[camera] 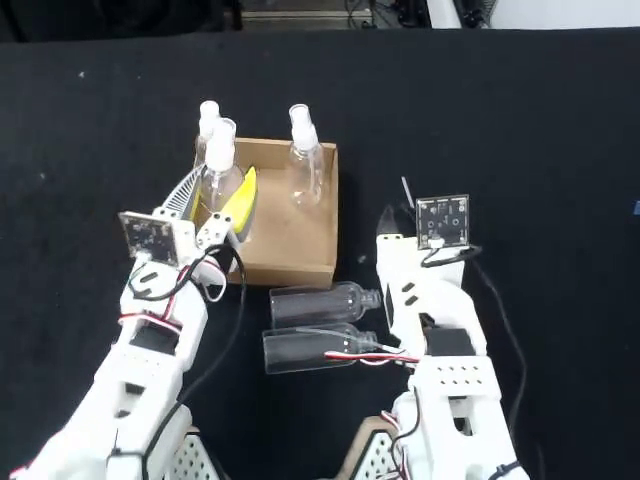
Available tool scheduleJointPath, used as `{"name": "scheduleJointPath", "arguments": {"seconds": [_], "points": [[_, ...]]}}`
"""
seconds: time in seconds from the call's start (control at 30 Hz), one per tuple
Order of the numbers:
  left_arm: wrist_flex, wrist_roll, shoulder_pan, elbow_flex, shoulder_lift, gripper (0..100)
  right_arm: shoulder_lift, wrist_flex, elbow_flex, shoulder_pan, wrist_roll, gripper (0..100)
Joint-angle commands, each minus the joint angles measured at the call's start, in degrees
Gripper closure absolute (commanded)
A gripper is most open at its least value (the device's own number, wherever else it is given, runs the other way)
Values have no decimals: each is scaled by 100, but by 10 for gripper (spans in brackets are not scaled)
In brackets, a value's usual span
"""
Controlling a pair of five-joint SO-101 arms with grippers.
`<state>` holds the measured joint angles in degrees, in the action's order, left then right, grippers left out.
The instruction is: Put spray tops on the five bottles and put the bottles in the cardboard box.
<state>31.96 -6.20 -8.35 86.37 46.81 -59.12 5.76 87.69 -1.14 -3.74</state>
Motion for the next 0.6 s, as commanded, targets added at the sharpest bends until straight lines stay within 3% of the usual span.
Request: {"name": "scheduleJointPath", "arguments": {"seconds": [0.0, 0.43, 0.57], "points": [[1204, -18, -48, -338, -756, 970, 31, -149, -374, 62, -44, 973], [3270, -18, 110, -567, -3147, 970, 31, -149, -374, 44, -53, 973], [3481, -18, 347, -681, -3727, 970, 31, -149, -365, 44, -53, 973]]}}
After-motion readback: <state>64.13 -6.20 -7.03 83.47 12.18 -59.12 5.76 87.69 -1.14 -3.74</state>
